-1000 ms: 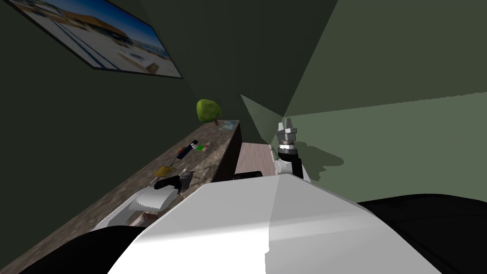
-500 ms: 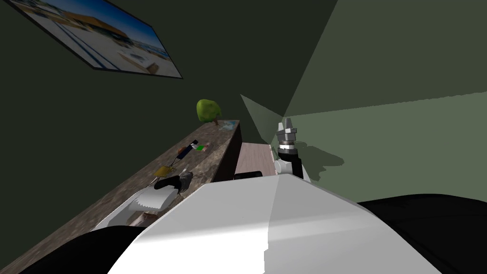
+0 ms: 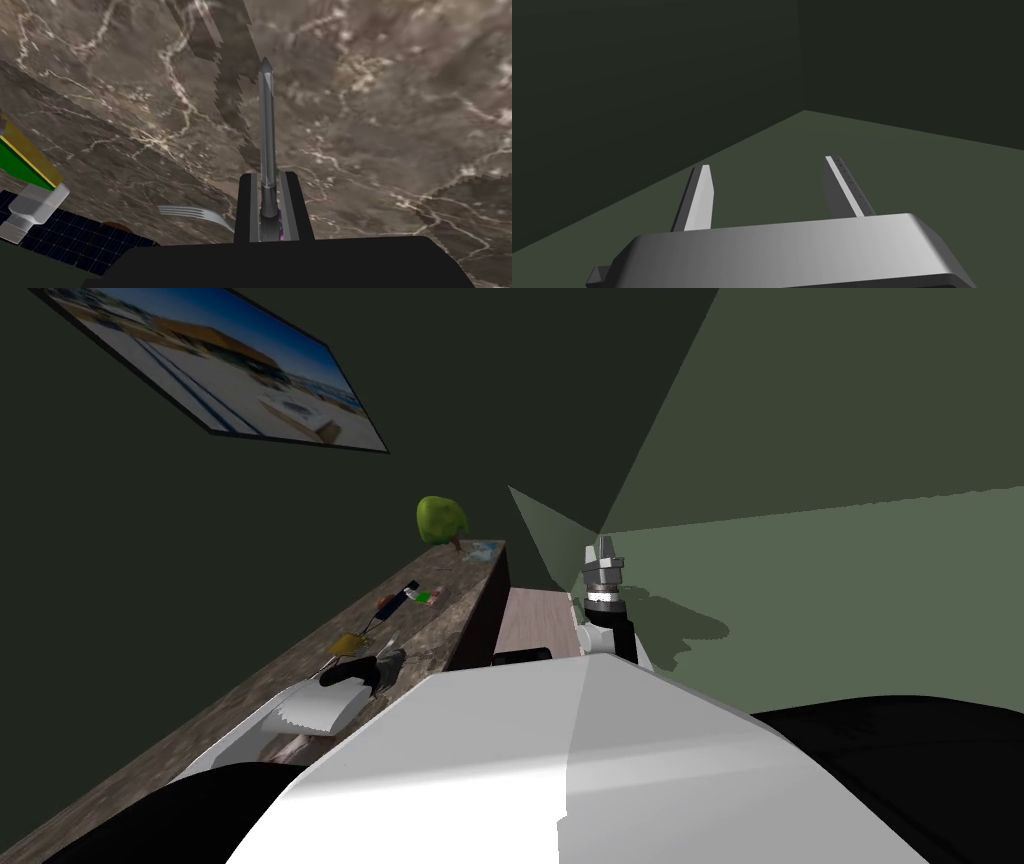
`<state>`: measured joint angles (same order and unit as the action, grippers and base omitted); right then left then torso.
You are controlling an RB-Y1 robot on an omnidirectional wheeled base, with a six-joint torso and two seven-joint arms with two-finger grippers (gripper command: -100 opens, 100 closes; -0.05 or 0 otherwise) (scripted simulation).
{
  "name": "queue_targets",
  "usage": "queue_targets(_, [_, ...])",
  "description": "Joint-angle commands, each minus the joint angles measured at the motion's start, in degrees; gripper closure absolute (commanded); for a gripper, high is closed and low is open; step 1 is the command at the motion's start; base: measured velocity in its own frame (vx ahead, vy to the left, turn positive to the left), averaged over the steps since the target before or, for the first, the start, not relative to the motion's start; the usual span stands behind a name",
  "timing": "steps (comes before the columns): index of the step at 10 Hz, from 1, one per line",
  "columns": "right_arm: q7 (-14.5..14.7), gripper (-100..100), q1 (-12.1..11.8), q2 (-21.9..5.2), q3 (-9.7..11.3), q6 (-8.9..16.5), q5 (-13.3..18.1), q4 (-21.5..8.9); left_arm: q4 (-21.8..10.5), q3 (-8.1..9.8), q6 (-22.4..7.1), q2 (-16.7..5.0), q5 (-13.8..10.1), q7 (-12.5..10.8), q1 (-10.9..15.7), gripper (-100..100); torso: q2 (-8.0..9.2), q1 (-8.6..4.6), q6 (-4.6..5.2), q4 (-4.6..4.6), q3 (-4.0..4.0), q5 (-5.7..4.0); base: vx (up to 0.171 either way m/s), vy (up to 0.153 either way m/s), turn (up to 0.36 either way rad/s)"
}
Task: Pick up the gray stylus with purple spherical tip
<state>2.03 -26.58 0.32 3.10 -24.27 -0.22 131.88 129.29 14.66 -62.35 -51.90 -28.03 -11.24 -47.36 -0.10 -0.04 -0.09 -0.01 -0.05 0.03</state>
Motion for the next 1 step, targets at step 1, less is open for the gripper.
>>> queue_targets(1, [0.0,0,0.0,0.0,0.0,0.0,0.0,0.0,0.0,0.0,0.0,0.0,0.0,0.0,0.0,0,0.0,0.0,0.0,0.0,0.0,0.0,0.0,0.0,0.0])
